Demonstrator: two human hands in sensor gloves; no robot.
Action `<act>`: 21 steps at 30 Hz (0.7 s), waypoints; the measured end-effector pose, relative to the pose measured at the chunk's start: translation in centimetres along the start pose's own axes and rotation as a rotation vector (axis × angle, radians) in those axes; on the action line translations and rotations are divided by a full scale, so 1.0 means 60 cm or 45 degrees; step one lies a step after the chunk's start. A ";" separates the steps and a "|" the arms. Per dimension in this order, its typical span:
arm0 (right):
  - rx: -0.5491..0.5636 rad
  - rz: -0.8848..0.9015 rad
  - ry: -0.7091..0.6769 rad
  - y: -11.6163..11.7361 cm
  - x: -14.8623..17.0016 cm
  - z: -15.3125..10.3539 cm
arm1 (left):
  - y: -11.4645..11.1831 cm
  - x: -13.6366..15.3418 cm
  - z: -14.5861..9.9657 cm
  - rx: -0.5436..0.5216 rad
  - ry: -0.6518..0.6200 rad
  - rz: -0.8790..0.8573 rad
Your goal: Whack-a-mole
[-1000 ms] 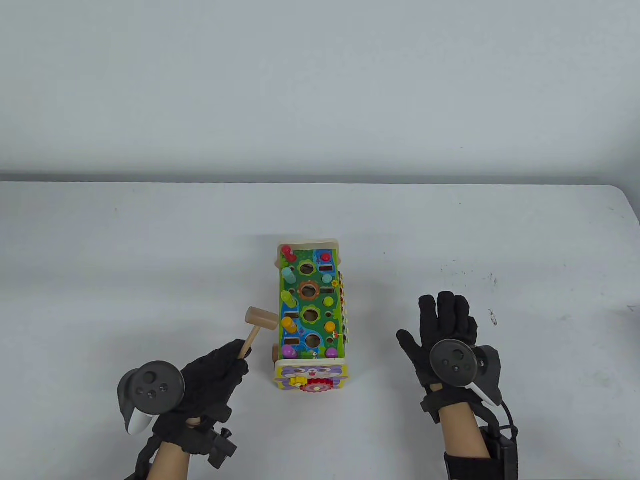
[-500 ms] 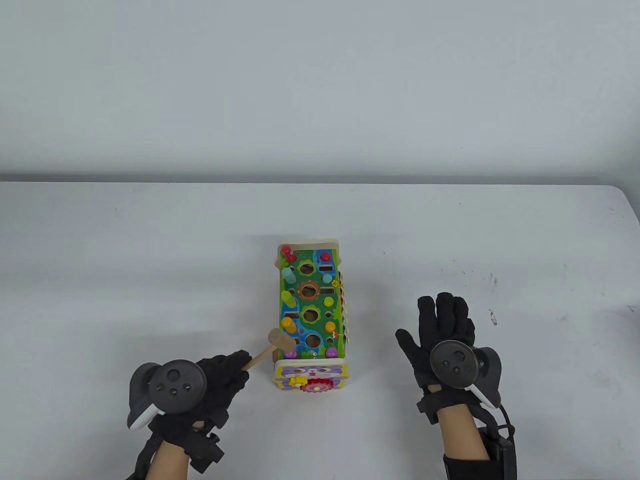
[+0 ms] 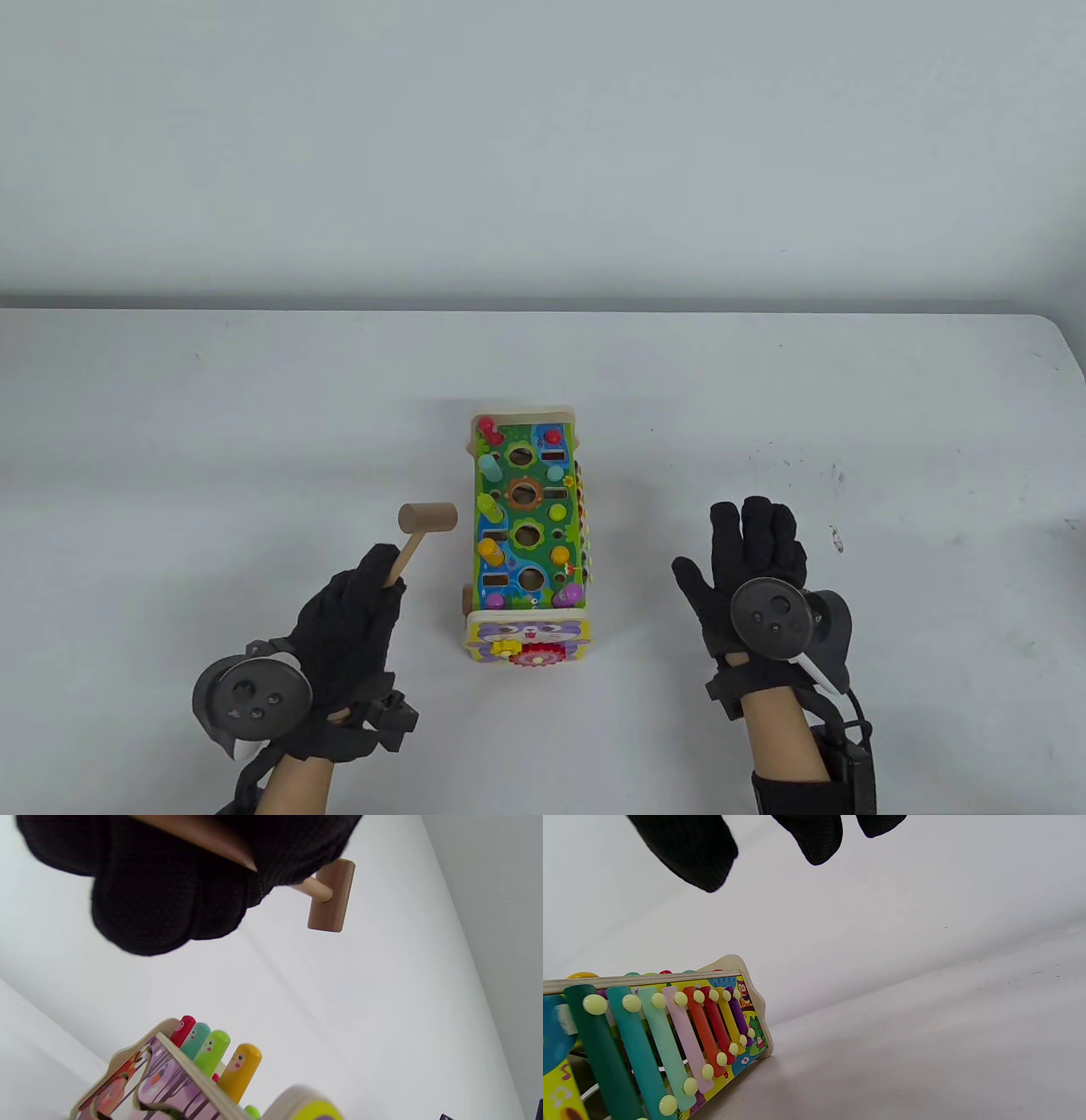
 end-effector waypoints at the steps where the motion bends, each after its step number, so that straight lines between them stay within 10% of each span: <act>1: -0.003 -0.002 0.002 0.001 0.000 0.000 | -0.008 -0.002 0.001 0.049 -0.004 0.053; 8: -0.037 -0.014 0.025 0.005 -0.001 0.000 | -0.057 -0.012 0.008 0.454 0.003 0.502; 16: -0.009 -0.005 0.022 0.002 -0.001 0.001 | -0.015 -0.010 0.008 -0.130 0.022 0.071; 21: 0.005 -0.008 0.020 0.002 -0.002 0.001 | -0.017 0.000 0.016 -0.230 0.030 -0.010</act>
Point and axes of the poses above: the tracker on the back of each hand, its own x axis roughly to the little-finger side, its own z axis roughly from the wrist to the fingertips, y = z × x, the point moved 3 cm from there along z, roughly from the wrist to the fingertips, and after that the axes turned 9 degrees about z, right-handed, at the moved point
